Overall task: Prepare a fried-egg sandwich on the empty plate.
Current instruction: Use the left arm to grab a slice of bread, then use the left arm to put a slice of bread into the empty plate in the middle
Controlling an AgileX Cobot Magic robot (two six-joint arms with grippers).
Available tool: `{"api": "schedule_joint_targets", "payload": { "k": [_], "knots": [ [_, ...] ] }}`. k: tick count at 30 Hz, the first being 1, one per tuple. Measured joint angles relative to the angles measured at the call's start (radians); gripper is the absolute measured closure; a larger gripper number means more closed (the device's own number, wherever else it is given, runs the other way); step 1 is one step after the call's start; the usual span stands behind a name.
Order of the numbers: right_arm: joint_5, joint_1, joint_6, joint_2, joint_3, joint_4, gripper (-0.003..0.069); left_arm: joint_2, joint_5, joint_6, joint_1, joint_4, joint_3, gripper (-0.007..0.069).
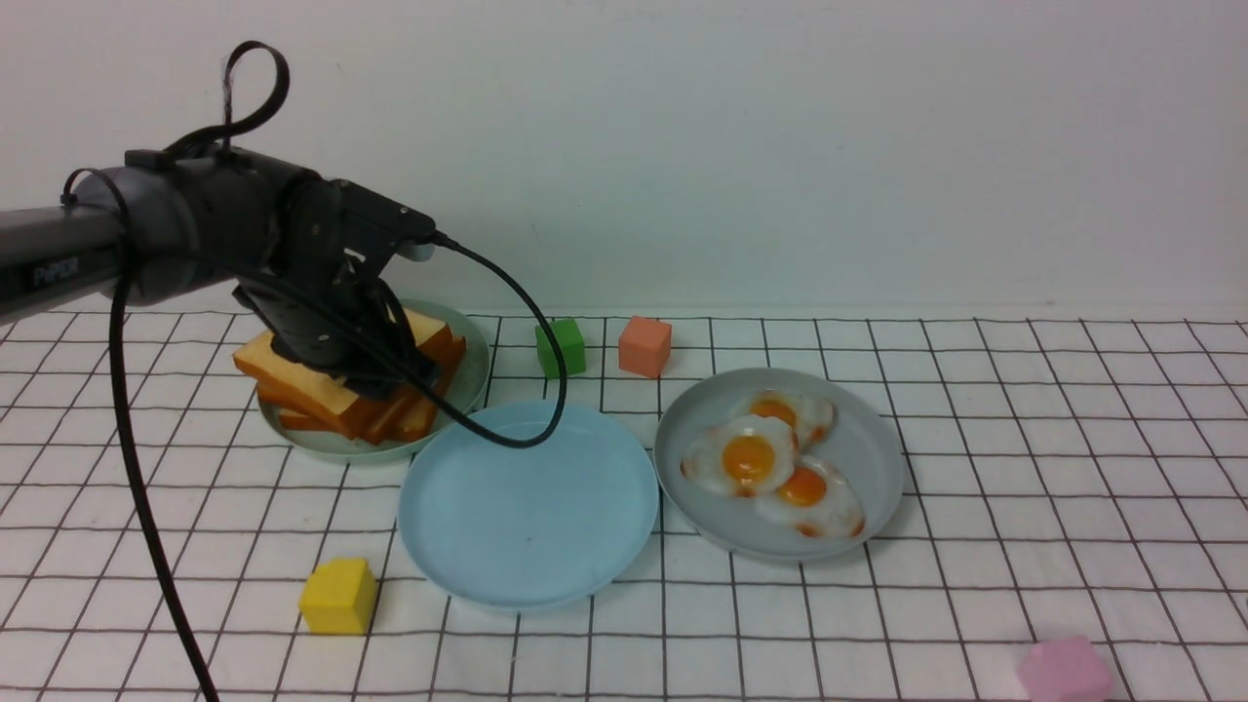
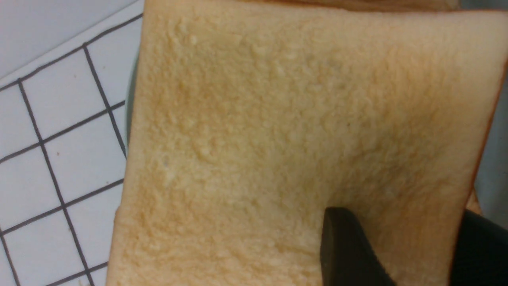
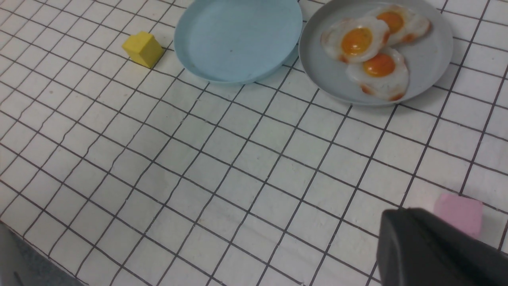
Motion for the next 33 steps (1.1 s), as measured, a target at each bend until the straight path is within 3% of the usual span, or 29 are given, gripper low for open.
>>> {"api": "schedule_joint_targets", "payload": {
  "k": [9, 11, 16, 20, 26, 33],
  "knots": [
    [0.000, 0.000, 0.000, 0.000, 0.000, 0.000, 0.0645, -0.053, 0.030, 0.006, 0.000, -0.021, 0.001, 0.0467],
    [0.000, 0.000, 0.000, 0.000, 0.000, 0.000, 0.0645, -0.107, 0.053, 0.004, 0.000, -0.039, 0.003, 0.0522],
    [0.000, 0.000, 0.000, 0.000, 0.000, 0.000, 0.0645, -0.193, 0.089, 0.003, -0.012, -0.051, 0.003, 0.0526],
    [0.001, 0.000, 0.000, 0.000, 0.000, 0.000, 0.0645, -0.287, 0.103, 0.002, -0.093, -0.051, 0.049, 0.0526],
    [0.006, 0.000, 0.000, 0.000, 0.000, -0.001, 0.0641, -0.305, 0.075, 0.002, -0.317, -0.055, 0.171, 0.0526],
    [0.007, 0.000, 0.000, 0.000, 0.000, -0.008, 0.0638, -0.205, 0.072, 0.002, -0.416, -0.017, 0.193, 0.0526]
  ]
}}
